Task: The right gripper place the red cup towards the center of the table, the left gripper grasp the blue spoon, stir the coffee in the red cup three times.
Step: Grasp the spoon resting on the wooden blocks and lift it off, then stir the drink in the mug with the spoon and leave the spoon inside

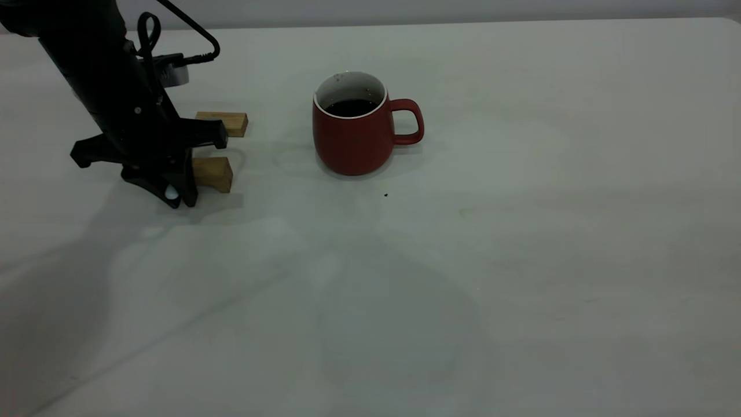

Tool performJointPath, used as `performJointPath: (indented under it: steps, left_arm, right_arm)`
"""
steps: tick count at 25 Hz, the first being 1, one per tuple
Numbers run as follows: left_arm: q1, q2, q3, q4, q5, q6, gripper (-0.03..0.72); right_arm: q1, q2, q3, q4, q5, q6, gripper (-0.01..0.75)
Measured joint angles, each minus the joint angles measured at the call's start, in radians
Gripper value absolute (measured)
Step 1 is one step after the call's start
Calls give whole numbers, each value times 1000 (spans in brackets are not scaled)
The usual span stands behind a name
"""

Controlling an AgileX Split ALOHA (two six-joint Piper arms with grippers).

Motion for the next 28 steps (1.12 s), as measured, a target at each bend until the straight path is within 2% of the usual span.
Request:
performJointPath:
  steps: [5,8,11,21,24,28]
  left_arm:
    - [0,-21,-9,-13,65,0,142]
    - [0,-68,-9,-87,134,0,142]
    - [0,-133,-9,-260,218,-2,142]
    - [0,-244,-9,-1063,548,-4,142]
    - [0,-244,-9,-1224,607,-24,142]
    - [0,-244,-9,-1338,626,-85,142]
  right_arm:
    - [0,0,0,0,0,0,441]
    - [0,0,0,0,0,0,438]
    - [0,0,1,0,0,0,439]
    - [0,0,1,0,0,0,439]
    - [0,0,1,0,0,0,439]
    - [0,0,1,0,0,0,439]
